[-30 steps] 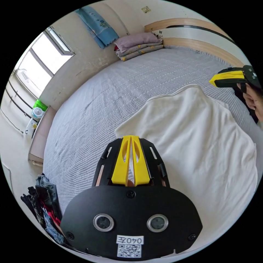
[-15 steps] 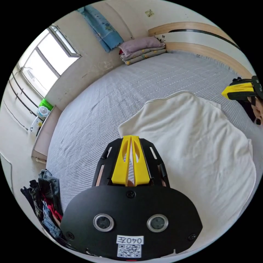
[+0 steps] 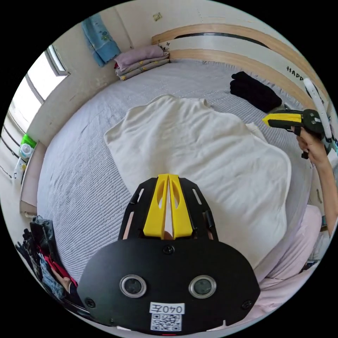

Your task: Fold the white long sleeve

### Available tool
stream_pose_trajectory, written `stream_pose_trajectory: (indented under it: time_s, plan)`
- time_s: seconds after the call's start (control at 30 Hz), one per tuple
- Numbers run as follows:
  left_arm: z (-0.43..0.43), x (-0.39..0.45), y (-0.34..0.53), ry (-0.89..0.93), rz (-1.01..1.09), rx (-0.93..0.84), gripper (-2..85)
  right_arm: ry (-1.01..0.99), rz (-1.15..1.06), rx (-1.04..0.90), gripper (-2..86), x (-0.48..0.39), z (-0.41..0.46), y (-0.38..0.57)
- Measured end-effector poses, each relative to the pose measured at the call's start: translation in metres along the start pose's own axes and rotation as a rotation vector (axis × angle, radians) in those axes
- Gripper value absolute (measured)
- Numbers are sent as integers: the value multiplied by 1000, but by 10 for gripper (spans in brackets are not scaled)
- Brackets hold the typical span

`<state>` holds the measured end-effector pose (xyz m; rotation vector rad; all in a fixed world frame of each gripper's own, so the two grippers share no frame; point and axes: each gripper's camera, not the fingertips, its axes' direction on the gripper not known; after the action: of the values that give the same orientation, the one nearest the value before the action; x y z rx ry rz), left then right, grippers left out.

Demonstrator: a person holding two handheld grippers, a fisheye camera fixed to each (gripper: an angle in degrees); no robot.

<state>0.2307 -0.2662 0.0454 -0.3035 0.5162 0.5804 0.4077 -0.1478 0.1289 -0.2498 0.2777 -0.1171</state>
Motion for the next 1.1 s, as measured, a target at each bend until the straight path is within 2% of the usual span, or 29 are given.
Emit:
stream_pose_trajectory:
  time_s: [0.1, 0.27, 0.37, 0.5, 0.53, 0.6, 0.7, 0.77, 0.83, 0.93, 0.97, 1.03, 1.1]
  plan:
    - [-33, 36, 23, 47, 80, 63, -8, -87, -109, 58, -10, -21, -25, -7]
    - [-37, 114, 77, 173, 262, 17, -9, -256, -196, 7, -10, -54, -24, -7]
    - [-10, 146, 109, 141, 348, -98, -9, -250, -228, -48, -10, -64, -19, 15]
    - [-43, 136, 119, 187, 380, -13, -9, -192, -245, -189, -9, -63, 4, 55]
    - [-50, 132, 120, 159, 377, 1, -9, -204, -222, -169, -9, -59, 0, 63]
    - [-70, 105, 120, -25, 304, 47, -9, -184, -230, -230, -10, -56, -11, 59]
    - [-71, 70, 117, -71, 200, 49, -9, -90, -189, -82, -10, -45, -44, 38]
    - [-61, 58, 114, -91, 152, 47, -9, -126, -161, 25, -10, -42, -51, 13]
    - [-47, 55, 112, -112, 117, 40, -9, -178, -144, 48, -10, -44, -39, -6]
    - [-11, 57, 116, -50, 46, -27, -9, -267, -120, -23, -10, -51, 3, -26]
    - [8, 57, 123, -28, -1, -74, -9, -260, -101, -79, -10, -52, 23, -27]
    - [13, 60, 138, -51, -3, -18, -9, -184, -104, -202, -10, -50, 54, -19]
    - [6, 54, 146, -21, 9, -18, -9, -273, -50, -148, -10, -34, 54, -7]
